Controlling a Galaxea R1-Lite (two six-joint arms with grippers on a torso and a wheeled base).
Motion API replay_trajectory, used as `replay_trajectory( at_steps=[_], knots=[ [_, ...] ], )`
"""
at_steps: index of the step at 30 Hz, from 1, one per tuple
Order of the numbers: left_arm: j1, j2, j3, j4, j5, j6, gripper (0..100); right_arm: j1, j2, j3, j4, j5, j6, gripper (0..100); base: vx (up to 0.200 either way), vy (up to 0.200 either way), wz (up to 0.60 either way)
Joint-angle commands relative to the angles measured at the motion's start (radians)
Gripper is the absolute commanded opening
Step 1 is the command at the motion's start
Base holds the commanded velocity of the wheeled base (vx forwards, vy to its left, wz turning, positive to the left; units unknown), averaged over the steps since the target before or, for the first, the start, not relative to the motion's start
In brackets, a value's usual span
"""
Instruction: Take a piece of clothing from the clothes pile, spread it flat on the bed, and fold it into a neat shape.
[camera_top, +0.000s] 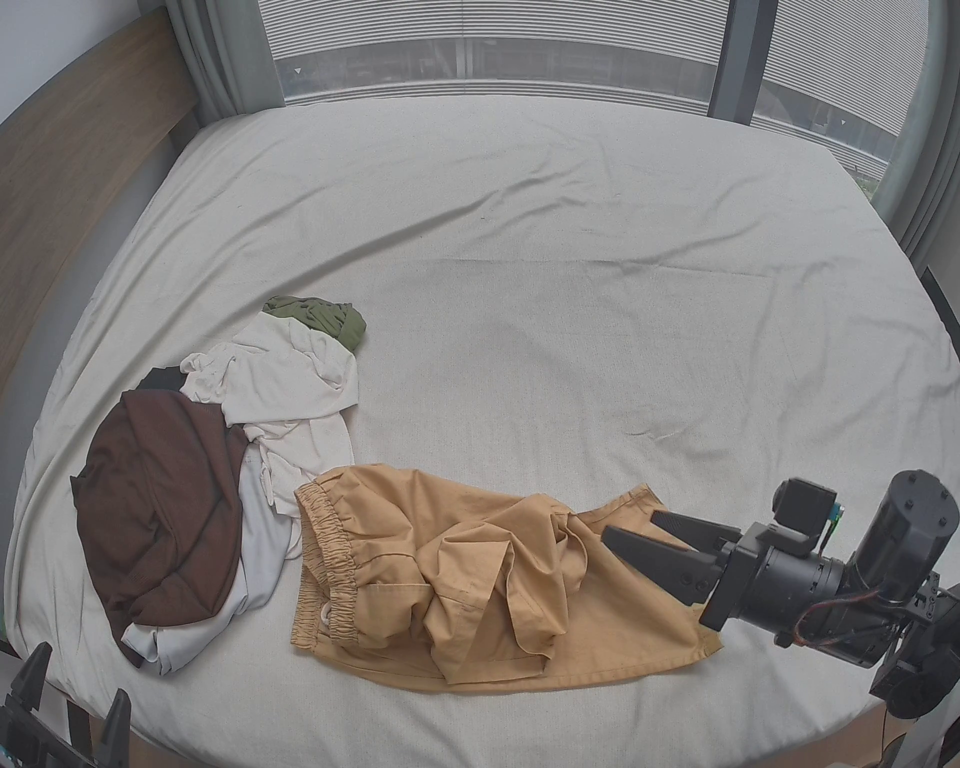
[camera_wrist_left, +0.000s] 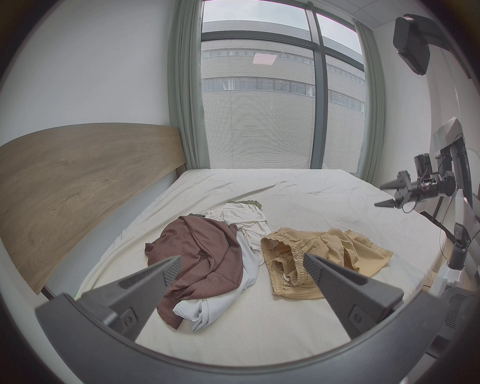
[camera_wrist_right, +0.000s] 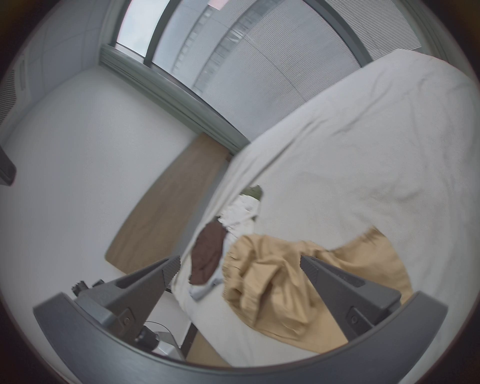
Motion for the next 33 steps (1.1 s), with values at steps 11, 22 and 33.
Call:
replay_trajectory(
  at_steps=[11, 22, 33],
  knots=[
    [-0.027, 0.105, -0.242, -0.08, 0.004, -0.063, 100, -0.034, 0.003, -0.04, -0.012, 0.126, -0.024, 100, 0.0, 0.0, 0.0],
    [-0.221, 0.64, -0.327, -0.212, -0.143, -0.385, 100, -0.034, 0.105, 0.017, -0.054, 0.159, -0.017, 100, 0.0, 0.0, 0.0],
    [-0.274, 1.068, -0.246, -0.637, -0.355, -0.391, 100, -0.036, 0.18, 0.031, -0.118, 0.159, -0.017, 100, 0.0, 0.0, 0.0]
  ],
)
